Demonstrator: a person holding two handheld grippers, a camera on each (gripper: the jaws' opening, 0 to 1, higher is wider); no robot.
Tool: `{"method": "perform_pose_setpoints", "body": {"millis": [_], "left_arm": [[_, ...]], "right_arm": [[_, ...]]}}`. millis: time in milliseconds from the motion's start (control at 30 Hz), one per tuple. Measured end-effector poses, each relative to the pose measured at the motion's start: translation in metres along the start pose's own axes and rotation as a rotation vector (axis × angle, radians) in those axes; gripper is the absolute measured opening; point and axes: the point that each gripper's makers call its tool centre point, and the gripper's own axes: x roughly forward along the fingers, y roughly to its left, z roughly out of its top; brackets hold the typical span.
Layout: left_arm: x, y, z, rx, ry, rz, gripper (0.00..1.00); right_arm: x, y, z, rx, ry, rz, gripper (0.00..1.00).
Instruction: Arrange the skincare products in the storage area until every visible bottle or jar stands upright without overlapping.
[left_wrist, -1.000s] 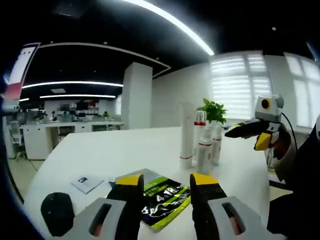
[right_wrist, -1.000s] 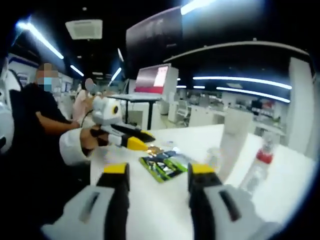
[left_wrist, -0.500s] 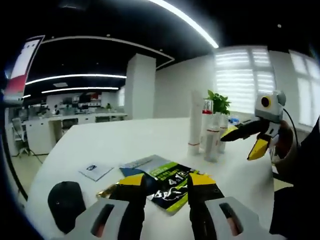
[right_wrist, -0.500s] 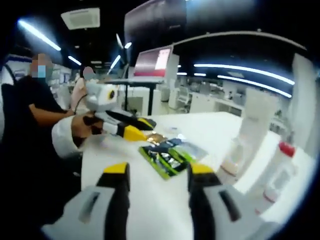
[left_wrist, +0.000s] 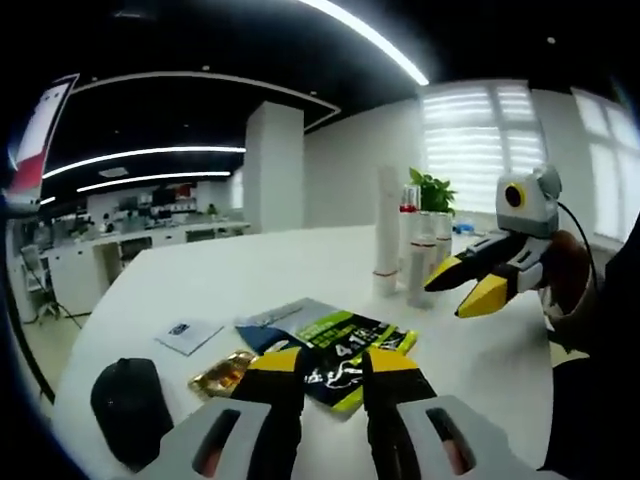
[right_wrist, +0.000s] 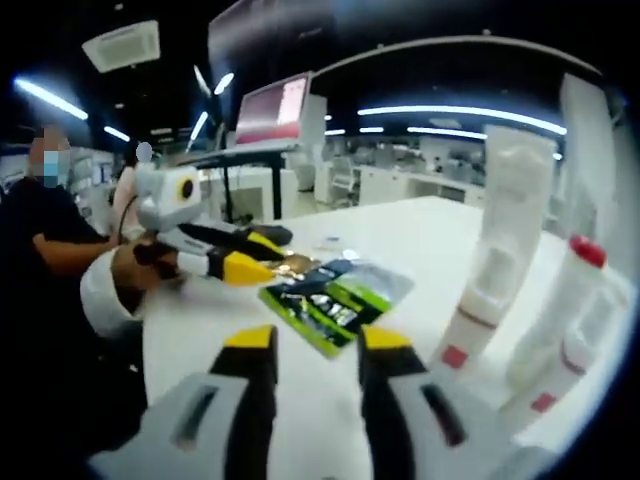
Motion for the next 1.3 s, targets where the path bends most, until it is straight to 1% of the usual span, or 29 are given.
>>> {"method": "perform_pose_setpoints", "body": {"millis": [67,133,200,267,300,367,433,533,567,633,733,800,933,1100,1200,1300], "left_arm": [[0.000,0.000,-0.002,-0.003,0.003,-0.002,0.22],[0.000,-0.001,-0.003,-0.008,0.003,-0.011,0.22],[0.001,-0.001,-0.004,-0.016,0.008,-0.011,0.23],[0.001,0.001,-0.007,-0.020,0.021,0.002,0.23],[0.001,0.002,-0.009,-0.020,0.029,0.009,0.23],[0.002,0.005,-0.014,-0.016,0.054,0.027,0.23],[0.003,0.004,-0.014,0.004,0.053,0.036,0.23],[0.004,0.004,-0.015,0.015,0.059,0.042,0.22],[0.004,0.006,-0.016,0.025,0.063,0.062,0.22],[0.005,0.008,-0.016,0.033,0.066,0.070,0.22],[0.005,0.007,-0.018,0.040,0.075,0.075,0.20],[0.004,0.006,-0.018,0.043,0.080,0.074,0.19],[0.004,0.006,-0.019,0.038,0.086,0.079,0.18],[0.004,0.002,-0.023,0.027,0.102,0.071,0.17],[0.004,-0.001,-0.025,0.028,0.115,0.069,0.13],[0.004,-0.002,-0.026,0.030,0.118,0.068,0.13]], "right_arm": [[0.003,-0.002,-0.001,0.043,0.005,-0.003,0.31],[0.003,0.004,-0.002,0.079,0.004,-0.012,0.33],[0.008,0.003,-0.002,0.105,0.002,-0.027,0.32],[0.012,0.002,-0.004,0.110,0.015,-0.044,0.30],[0.015,0.000,-0.007,0.107,0.034,-0.066,0.30],[0.019,0.001,-0.010,0.103,0.042,-0.076,0.31],[0.022,0.002,-0.014,0.121,0.060,-0.080,0.32],[0.025,0.001,-0.016,0.144,0.068,-0.087,0.33],[0.027,0.001,-0.016,0.151,0.071,-0.090,0.35],[0.029,0.000,-0.018,0.181,0.085,-0.094,0.39],[0.031,-0.001,-0.017,0.203,0.082,-0.097,0.39],[0.033,0.001,-0.016,0.202,0.083,-0.093,0.39],[0.037,0.000,-0.019,0.190,0.104,-0.109,0.41],[0.039,0.000,-0.022,0.192,0.114,-0.107,0.42],[0.039,-0.001,-0.020,0.205,0.101,-0.109,0.43],[0.040,-0.002,-0.020,0.208,0.098,-0.111,0.43]]}}
